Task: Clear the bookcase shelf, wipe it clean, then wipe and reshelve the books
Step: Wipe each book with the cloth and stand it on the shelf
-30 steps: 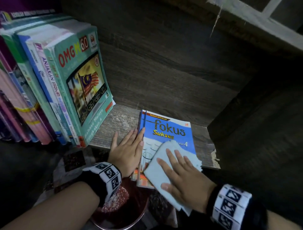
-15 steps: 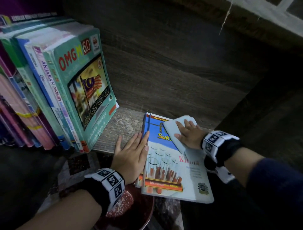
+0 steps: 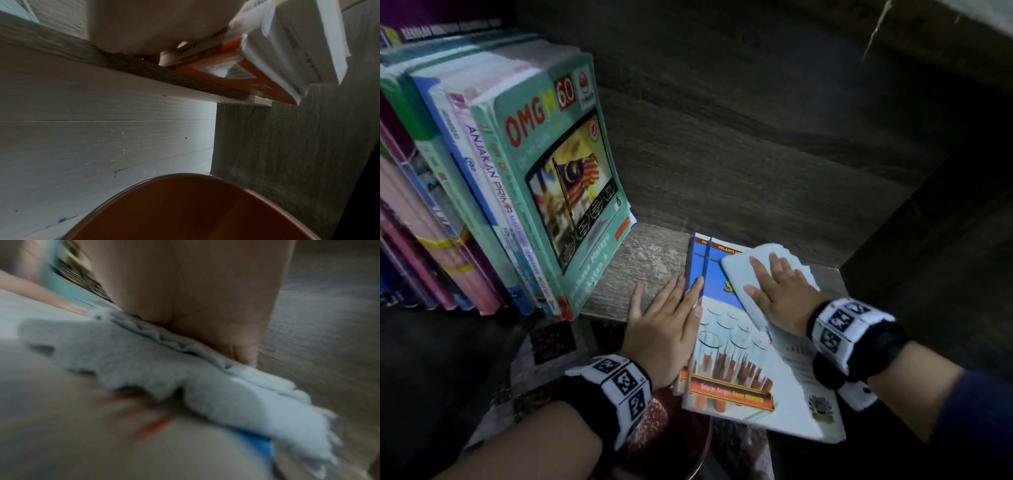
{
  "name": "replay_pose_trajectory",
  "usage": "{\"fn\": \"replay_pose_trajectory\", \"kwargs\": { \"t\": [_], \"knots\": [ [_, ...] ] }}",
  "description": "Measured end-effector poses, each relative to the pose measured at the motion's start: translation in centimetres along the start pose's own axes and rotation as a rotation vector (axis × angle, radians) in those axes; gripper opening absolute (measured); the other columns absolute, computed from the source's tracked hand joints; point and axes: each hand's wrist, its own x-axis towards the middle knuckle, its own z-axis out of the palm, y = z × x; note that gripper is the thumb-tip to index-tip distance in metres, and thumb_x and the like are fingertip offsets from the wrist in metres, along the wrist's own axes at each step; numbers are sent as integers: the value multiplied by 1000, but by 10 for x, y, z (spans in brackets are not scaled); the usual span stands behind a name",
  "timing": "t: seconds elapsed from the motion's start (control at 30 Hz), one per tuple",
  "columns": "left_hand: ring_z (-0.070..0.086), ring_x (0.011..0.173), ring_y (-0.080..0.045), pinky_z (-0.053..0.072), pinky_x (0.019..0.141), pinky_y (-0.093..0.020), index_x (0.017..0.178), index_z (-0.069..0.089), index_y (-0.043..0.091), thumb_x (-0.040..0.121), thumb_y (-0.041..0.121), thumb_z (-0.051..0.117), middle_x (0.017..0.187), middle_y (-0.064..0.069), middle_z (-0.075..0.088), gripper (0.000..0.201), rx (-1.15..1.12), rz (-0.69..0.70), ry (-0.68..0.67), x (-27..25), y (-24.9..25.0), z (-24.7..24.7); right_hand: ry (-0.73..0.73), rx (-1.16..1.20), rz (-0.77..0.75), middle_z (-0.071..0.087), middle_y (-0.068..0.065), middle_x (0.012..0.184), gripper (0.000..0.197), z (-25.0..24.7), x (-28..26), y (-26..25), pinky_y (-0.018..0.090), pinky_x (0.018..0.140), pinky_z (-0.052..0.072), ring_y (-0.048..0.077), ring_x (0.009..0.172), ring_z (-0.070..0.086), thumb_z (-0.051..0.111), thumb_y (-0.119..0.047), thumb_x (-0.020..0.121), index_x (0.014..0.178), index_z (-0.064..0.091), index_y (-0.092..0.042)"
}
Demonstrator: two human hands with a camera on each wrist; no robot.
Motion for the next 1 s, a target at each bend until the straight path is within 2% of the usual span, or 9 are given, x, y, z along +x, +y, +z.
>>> {"fn": "replay_pose_trajectory", "kwargs": {
  "t": [0.1,0.23,0.33,0.4,0.53,0.6,0.8,0.9,1.0],
  "knots": [
    [39,138,-11,11,115,-53,147,41,26,102,41,18,145,2,48,52,11,-1,-7,1,1,-1,5,28,-71,-20,10,159,111,20,-40,2,39,118,-6,26,147,-17,-34,-82,53,150,-19,-29],
    [37,139,-10,10,116,-52,147,40,26,103,43,13,146,3,47,54,31,-7,-39,0,0,-2,32,64,-40,-21,8,159,113,43,-72,17,37,118,-7,23,146,-19,-39,-80,49,149,-20,-32],
    [33,140,-9,6,115,-49,149,36,27,102,46,3,148,4,43,60,49,-25,-80,0,1,-3,66,266,162,-16,10,160,84,48,-59,35,41,120,-1,25,148,-14,-8,-75,80,151,-14,-32],
    [31,141,-8,3,116,-46,149,35,28,101,48,-1,149,6,42,64,60,-48,-100,1,2,-5,79,404,260,-9,13,161,64,45,-39,43,43,120,5,27,149,-6,18,-54,99,153,-7,-30],
    [17,143,-1,-8,116,-43,151,25,34,97,49,-1,154,12,29,62,63,-69,-89,3,4,-5,237,612,285,39,19,148,59,30,-11,52,35,102,36,35,132,43,40,-33,102,154,11,-29],
    [11,144,2,-11,116,-42,152,20,36,94,49,0,155,15,24,62,52,-87,-89,4,6,-6,283,625,329,51,17,139,58,25,-6,60,31,91,40,36,123,51,43,-29,101,152,18,-34],
    [-4,142,8,-16,116,-41,151,4,43,85,53,-12,155,20,5,69,35,-118,-139,6,11,-13,357,629,434,37,19,149,56,14,-2,93,37,105,37,37,131,42,46,-26,100,151,23,-33],
    [-6,143,7,-16,117,-42,151,0,44,84,53,-15,157,19,4,68,47,-126,-168,5,11,-13,159,363,361,13,12,158,56,31,2,98,46,112,26,35,143,17,32,-35,103,154,9,-24],
    [-5,143,7,-17,116,-41,149,-4,45,84,53,-15,158,19,5,66,45,-136,-188,5,12,-15,-6,291,349,-1,0,162,54,58,5,102,50,117,11,27,148,-3,16,-45,103,153,1,-30]
  ]
}}
